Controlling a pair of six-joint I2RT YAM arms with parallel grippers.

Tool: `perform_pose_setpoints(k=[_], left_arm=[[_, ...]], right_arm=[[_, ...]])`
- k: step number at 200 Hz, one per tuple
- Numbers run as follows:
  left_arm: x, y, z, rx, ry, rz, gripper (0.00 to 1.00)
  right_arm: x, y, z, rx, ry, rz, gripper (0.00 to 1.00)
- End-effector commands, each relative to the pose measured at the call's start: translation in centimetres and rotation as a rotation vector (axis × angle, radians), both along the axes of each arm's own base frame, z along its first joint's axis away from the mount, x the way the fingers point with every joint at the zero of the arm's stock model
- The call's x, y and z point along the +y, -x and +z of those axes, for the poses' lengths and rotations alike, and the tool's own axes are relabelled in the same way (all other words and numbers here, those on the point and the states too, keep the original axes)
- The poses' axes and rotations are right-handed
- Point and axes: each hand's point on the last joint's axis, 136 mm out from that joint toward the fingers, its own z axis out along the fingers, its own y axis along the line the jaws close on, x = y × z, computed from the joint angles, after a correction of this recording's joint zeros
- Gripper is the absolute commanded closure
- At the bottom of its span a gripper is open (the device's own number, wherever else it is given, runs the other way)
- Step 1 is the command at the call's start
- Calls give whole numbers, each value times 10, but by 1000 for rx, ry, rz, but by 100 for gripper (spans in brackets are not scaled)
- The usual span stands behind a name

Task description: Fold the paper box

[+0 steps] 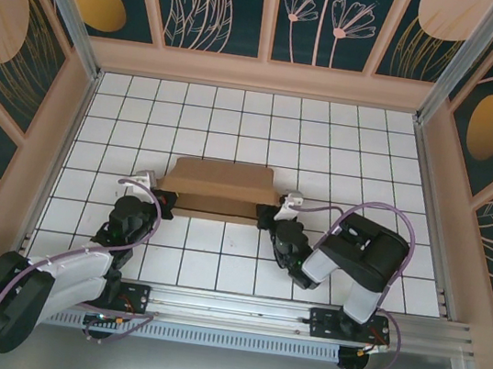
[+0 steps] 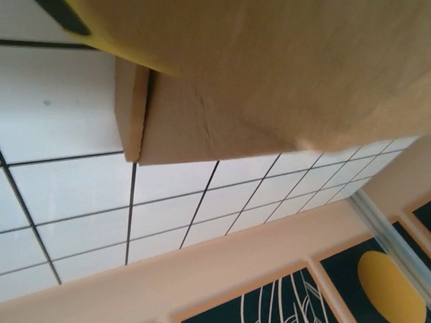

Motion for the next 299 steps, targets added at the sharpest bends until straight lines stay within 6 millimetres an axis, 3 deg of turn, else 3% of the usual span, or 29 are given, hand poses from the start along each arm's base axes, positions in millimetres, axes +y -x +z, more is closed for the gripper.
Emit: perform_pose_setpoints(k=[1, 23, 77, 126, 164, 199, 222, 252, 273, 299], left_arm=[[-3, 7, -16, 41, -44, -37, 100], [-6, 4, -15, 38, -57, -47, 100], [-8, -6, -11, 27, -75, -29, 100], [-13, -19, -6, 16, -78, -28, 100], [-17, -24, -10, 29, -79, -34, 100], [-22, -27, -12, 36, -84, -56, 100], [-22, -25, -10, 46, -56, -55, 84], [-11, -17, 7, 33, -12, -4, 65], [3, -7, 12, 50, 28, 56, 61], [24, 7, 8, 85, 100, 160, 63]], right_arm=[[4, 8, 15, -64, 11, 54, 62], [1, 16, 25, -91, -2, 89, 47], [-11, 45, 47, -102, -101, 188, 30], [-7, 67, 36, 24, -52, 311, 26], [-21, 91, 62, -1, -160, 385, 27], [-40, 98, 90, -39, -227, 361, 31], [-49, 89, 109, -53, -189, 293, 39], [-35, 62, 117, 91, -50, 289, 57], [-25, 42, 119, 177, 11, 309, 74], [-19, 20, 130, 176, 8, 284, 100]])
